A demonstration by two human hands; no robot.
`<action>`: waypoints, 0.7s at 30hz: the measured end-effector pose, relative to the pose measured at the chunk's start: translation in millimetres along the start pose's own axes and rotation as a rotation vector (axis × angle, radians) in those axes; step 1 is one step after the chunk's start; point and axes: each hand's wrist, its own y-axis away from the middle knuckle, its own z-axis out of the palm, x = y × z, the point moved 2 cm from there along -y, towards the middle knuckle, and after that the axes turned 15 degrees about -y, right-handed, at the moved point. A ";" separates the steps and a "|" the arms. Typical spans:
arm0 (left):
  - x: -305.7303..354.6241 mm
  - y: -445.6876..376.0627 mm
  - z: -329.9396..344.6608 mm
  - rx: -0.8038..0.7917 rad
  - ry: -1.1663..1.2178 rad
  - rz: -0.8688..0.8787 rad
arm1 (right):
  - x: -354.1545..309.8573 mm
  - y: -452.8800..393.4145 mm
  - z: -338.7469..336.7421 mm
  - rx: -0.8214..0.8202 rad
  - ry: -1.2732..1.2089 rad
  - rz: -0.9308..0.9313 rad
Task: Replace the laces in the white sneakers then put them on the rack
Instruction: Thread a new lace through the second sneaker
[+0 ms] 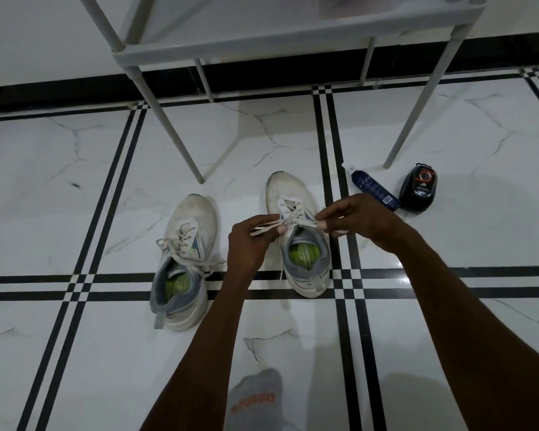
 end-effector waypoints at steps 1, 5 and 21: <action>0.7 -0.7 -1.0 0.021 -0.031 0.005 | 1.5 -1.8 -1.1 0.024 0.049 -0.038; 3.8 1.1 -4.6 0.091 -0.098 0.006 | 8.4 -10.3 -5.2 0.091 0.218 -0.134; 3.0 0.3 -9.4 0.263 -0.287 0.010 | 32.3 -11.7 0.0 0.290 0.393 -0.445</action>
